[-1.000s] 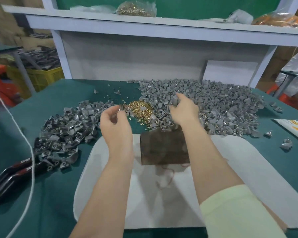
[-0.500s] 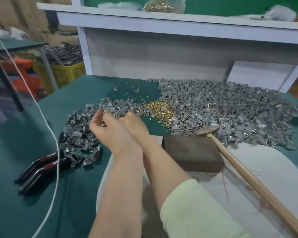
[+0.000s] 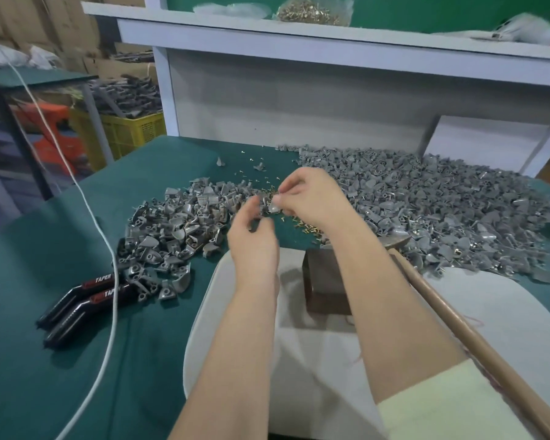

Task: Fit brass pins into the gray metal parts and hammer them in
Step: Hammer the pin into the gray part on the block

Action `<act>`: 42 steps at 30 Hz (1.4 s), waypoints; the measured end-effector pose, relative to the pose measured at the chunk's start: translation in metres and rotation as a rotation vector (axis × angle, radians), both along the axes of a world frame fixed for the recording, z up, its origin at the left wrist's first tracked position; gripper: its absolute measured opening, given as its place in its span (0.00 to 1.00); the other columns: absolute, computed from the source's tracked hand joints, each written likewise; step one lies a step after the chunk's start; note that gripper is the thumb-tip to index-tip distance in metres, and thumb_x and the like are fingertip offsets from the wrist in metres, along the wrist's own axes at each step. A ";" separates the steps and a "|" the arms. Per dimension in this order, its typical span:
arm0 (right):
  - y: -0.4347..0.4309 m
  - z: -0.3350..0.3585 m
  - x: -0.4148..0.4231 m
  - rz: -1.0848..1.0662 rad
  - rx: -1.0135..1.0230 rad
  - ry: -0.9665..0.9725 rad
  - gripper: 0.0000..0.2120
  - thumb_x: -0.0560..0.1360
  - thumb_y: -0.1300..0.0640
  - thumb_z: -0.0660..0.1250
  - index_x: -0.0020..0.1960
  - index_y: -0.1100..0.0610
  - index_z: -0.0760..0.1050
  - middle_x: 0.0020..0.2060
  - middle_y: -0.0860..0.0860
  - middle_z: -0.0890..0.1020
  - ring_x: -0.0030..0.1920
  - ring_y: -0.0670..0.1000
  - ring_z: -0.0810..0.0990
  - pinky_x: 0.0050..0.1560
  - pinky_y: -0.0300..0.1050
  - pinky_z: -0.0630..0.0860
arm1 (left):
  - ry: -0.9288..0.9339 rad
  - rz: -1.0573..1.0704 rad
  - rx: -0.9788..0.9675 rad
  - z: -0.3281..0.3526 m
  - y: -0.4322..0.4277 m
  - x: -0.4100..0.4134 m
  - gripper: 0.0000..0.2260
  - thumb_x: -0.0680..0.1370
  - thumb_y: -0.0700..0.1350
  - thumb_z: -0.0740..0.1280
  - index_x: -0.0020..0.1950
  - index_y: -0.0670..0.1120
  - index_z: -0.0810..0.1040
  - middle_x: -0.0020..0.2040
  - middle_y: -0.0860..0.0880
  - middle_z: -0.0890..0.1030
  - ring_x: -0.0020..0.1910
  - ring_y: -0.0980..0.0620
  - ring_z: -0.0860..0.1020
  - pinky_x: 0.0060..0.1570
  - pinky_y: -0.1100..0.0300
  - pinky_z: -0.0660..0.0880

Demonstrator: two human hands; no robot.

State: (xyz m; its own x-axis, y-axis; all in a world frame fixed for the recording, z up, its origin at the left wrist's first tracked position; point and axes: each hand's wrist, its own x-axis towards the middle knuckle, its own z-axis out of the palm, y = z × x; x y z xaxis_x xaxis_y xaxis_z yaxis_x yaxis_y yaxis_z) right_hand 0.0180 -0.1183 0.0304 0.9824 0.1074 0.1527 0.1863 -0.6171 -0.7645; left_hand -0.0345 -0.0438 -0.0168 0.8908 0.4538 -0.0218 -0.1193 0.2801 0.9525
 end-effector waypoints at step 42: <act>-0.118 -0.021 -0.091 -0.151 0.105 -0.169 0.11 0.73 0.68 0.66 0.39 0.53 0.79 0.37 0.50 0.82 0.42 0.50 0.80 0.47 0.41 0.75 | -0.197 -0.473 0.614 0.006 -0.056 -0.029 0.09 0.77 0.38 0.66 0.41 0.51 0.74 0.40 0.49 0.82 0.43 0.49 0.81 0.53 0.48 0.78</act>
